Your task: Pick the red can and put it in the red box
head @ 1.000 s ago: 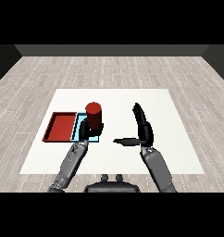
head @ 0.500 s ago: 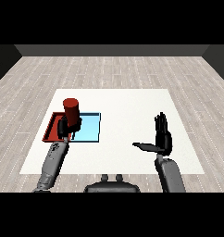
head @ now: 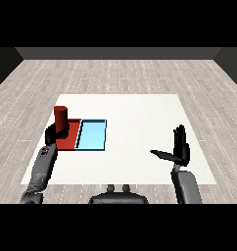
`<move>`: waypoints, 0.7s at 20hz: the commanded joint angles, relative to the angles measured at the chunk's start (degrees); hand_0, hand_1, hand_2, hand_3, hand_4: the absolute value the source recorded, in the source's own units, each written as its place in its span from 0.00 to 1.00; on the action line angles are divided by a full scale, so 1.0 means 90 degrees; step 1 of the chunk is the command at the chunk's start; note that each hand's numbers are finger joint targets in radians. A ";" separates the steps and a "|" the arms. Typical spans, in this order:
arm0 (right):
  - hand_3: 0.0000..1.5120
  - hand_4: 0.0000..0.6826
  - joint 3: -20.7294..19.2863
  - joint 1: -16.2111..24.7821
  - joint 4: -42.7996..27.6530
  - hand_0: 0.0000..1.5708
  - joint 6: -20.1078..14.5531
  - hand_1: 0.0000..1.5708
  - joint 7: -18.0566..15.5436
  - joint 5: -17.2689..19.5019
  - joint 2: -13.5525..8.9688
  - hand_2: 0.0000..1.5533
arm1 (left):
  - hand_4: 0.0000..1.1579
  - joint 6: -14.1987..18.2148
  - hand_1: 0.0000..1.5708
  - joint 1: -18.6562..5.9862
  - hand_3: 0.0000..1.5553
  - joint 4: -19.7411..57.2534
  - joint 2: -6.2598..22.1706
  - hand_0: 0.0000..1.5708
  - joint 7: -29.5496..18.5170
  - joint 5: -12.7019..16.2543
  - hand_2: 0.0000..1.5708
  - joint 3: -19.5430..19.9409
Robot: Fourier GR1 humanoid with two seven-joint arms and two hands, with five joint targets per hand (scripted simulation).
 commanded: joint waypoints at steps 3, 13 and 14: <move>0.00 0.00 -0.0110 0.0022 0.0349 0.00 -0.0033 0.00 -0.0061 0.0127 -0.0033 0.00 | 0.88 -0.0038 1.00 -0.0809 0.97 0.2637 0.0106 1.00 -0.0635 -0.0281 1.00 0.0301; 0.00 0.00 -0.0283 -0.0499 0.1601 0.00 -0.0090 0.00 -0.0525 0.0262 0.0087 0.00 | 0.52 0.0467 0.60 -0.1552 0.38 0.4732 -0.0064 0.60 0.0273 -0.0881 0.61 0.0093; 0.00 0.00 -0.0322 -0.0241 0.1261 0.00 -0.0086 0.00 -0.0546 0.0234 0.0043 0.00 | 0.48 0.0492 0.68 -0.1447 0.30 0.4790 -0.0148 0.68 0.0006 -0.0836 0.65 0.0158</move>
